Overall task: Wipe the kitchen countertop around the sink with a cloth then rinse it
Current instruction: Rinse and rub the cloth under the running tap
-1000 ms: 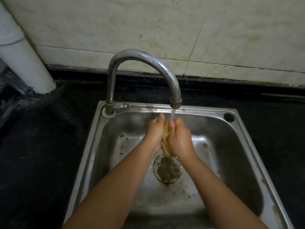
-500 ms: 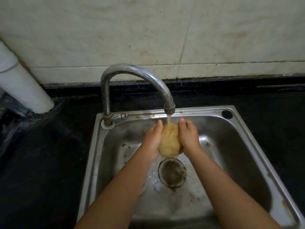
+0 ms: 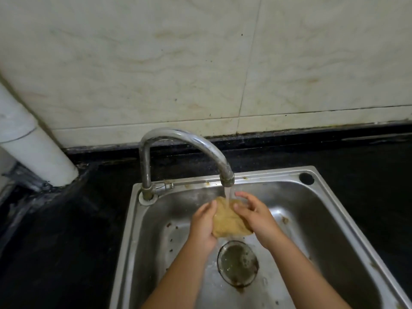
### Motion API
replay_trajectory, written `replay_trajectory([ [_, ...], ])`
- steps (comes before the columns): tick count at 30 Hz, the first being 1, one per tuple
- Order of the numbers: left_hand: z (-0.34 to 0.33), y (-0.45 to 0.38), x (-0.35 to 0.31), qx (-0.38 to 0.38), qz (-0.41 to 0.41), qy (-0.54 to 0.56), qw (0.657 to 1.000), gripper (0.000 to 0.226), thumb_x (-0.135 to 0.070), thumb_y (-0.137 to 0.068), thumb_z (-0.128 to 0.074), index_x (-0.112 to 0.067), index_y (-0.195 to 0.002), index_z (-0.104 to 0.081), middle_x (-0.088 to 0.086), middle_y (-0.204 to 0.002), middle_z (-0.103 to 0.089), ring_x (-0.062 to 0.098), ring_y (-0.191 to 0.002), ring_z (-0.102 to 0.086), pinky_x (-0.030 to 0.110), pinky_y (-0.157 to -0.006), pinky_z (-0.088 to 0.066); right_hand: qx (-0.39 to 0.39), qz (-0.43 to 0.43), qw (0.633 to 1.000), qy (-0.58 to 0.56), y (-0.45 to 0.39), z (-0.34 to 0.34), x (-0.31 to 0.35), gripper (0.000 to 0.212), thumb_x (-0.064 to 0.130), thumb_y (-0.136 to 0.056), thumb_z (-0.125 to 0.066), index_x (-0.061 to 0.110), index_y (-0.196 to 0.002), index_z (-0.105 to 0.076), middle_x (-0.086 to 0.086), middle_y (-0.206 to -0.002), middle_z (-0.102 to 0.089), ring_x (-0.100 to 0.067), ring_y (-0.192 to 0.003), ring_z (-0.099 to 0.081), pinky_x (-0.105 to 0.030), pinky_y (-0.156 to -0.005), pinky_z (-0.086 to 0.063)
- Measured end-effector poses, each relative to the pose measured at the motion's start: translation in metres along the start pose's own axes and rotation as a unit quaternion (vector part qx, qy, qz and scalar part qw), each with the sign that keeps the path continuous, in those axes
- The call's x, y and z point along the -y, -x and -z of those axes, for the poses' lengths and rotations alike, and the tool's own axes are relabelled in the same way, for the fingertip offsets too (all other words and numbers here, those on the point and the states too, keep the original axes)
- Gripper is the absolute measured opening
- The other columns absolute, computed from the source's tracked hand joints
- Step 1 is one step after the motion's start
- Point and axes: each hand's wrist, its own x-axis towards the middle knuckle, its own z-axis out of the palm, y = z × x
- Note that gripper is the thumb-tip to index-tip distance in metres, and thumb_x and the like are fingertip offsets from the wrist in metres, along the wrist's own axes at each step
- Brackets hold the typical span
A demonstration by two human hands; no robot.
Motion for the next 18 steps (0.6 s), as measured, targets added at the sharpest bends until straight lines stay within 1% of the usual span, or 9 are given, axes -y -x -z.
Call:
replay_trajectory([
  [2, -0.004, 0.003, -0.009, 0.051, -0.012, -0.041, 0.998, 0.016, -0.008, -0.093, -0.046, -0.004, -0.086, -0.06, 0.015, -0.081, -0.062, 0.017, -0.062, -0.062, 0.026, -0.056, -0.052, 0.033, -0.035, 0.999, -0.005, 0.001, -0.002, -0.002, 0.016, 0.019, -0.092, -0.052, 0.023, -0.108, -0.055, -0.007, -0.094, -0.061, -0.018, -0.082, -0.06, -0.028, -0.075, -0.05],
  [3, -0.005, 0.003, -0.013, 0.06, -0.013, -0.072, 0.996, 0.015, -0.008, -0.093, -0.047, -0.005, -0.086, -0.06, 0.015, -0.081, -0.062, 0.017, -0.063, -0.061, 0.027, -0.059, -0.051, 0.042, -0.035, 0.998, 0.019, 0.002, -0.004, -0.003, 0.012, 0.021, -0.094, -0.049, 0.018, -0.099, -0.059, -0.006, -0.089, -0.062, -0.015, -0.077, -0.059, -0.024, -0.07, -0.048],
  [5, -0.007, 0.0, -0.02, 0.042, -0.01, -0.138, 0.99, 0.01, -0.008, -0.092, -0.05, -0.004, -0.093, -0.06, 0.014, -0.085, -0.061, 0.019, -0.07, -0.058, 0.029, -0.062, -0.048, 0.012, -0.007, 0.995, 0.098, 0.001, -0.005, -0.004, 0.029, 0.024, -0.096, -0.044, 0.014, -0.073, -0.058, -0.002, -0.07, -0.057, -0.013, -0.066, -0.052, -0.024, -0.061, -0.041],
  [6, -0.005, 0.0, -0.022, 0.025, -0.008, -0.163, 0.986, 0.01, -0.009, -0.091, -0.052, -0.005, -0.098, -0.059, 0.013, -0.086, -0.06, 0.019, -0.07, -0.057, 0.027, -0.059, -0.049, -0.026, 0.012, 0.991, 0.127, -0.001, -0.005, -0.004, 0.034, 0.026, -0.097, -0.042, 0.014, -0.068, -0.055, -0.002, -0.066, -0.054, -0.014, -0.065, -0.049, -0.026, -0.061, -0.039],
  [9, 0.006, 0.004, -0.013, 0.028, 0.04, -0.159, 0.986, 0.023, -0.014, -0.091, -0.054, -0.004, -0.111, -0.055, 0.007, -0.08, -0.061, 0.014, -0.063, -0.06, 0.023, -0.051, -0.048, -0.099, 0.04, 0.991, 0.085, -0.006, -0.007, 0.0, 0.031, 0.027, -0.099, -0.036, 0.013, -0.078, -0.054, -0.007, -0.08, -0.057, -0.02, -0.078, -0.053, -0.033, -0.077, -0.045],
  [13, 0.008, 0.01, 0.003, 0.063, 0.13, -0.01, 0.989, 0.024, -0.029, -0.095, -0.045, -0.013, -0.111, -0.054, 0.007, -0.09, -0.065, 0.021, -0.079, -0.062, 0.034, -0.067, -0.047, -0.073, 0.013, 0.997, 0.003, -0.007, -0.011, 0.004, 0.029, 0.027, -0.099, -0.034, 0.016, -0.078, -0.05, -0.007, -0.081, -0.055, -0.021, -0.079, -0.053, -0.037, -0.078, -0.046],
  [14, 0.004, 0.011, 0.004, 0.058, 0.116, 0.026, 0.991, 0.024, -0.028, -0.096, -0.043, -0.011, -0.106, -0.057, 0.009, -0.088, -0.067, 0.021, -0.077, -0.064, 0.033, -0.064, -0.05, -0.071, 0.014, 0.997, 0.016, -0.006, -0.009, 0.004, 0.025, 0.027, -0.099, -0.036, 0.016, -0.081, -0.049, -0.008, -0.083, -0.056, -0.021, -0.08, -0.053, -0.038, -0.078, -0.046],
  [16, -0.006, 0.007, 0.006, -0.004, 0.049, 0.032, 0.998, 0.021, -0.02, -0.097, -0.041, -0.008, -0.093, -0.059, 0.01, -0.079, -0.065, 0.02, -0.067, -0.063, 0.025, -0.05, -0.052, -0.072, 0.043, 0.993, 0.082, 0.0, -0.003, 0.003, 0.013, 0.026, -0.097, -0.042, 0.016, -0.1, -0.049, -0.006, -0.095, -0.058, -0.018, -0.084, -0.053, -0.032, -0.078, -0.044],
  [18, -0.012, 0.002, 0.009, -0.078, -0.029, -0.022, 0.996, 0.014, -0.015, -0.096, -0.044, -0.008, -0.093, -0.056, 0.009, -0.078, -0.059, 0.019, -0.066, -0.057, 0.023, -0.049, -0.049, -0.05, 0.079, 0.976, 0.195, 0.006, 0.006, -0.002, 0.03, 0.027, -0.093, -0.051, 0.019, -0.122, -0.047, 0.002, -0.105, -0.056, -0.012, -0.092, -0.052, -0.021, -0.077, -0.04],
])
